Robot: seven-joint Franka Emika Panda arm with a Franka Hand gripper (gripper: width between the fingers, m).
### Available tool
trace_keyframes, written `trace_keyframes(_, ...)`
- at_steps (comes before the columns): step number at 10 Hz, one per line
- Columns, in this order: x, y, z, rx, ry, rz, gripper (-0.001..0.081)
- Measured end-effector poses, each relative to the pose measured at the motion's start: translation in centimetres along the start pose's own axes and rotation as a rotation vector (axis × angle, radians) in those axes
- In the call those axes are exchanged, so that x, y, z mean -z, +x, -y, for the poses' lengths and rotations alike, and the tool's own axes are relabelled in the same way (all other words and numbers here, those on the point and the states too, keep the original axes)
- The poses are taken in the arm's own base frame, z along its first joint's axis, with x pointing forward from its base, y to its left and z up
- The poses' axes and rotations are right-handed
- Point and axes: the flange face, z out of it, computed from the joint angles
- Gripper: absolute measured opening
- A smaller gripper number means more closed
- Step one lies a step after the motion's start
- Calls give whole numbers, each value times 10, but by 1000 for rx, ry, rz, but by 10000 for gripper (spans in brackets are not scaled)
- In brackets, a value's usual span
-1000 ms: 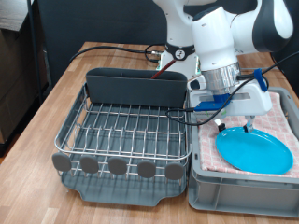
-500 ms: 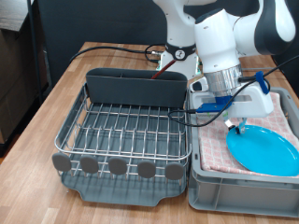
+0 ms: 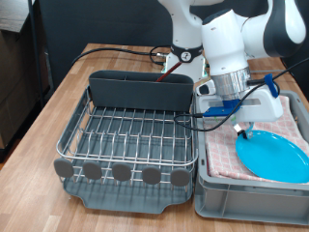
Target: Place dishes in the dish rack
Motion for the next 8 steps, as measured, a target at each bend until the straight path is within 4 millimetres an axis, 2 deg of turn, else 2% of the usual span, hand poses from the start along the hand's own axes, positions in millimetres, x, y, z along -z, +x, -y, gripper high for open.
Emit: trace_keyframes(8,32,4,22,41,-29,-57,29)
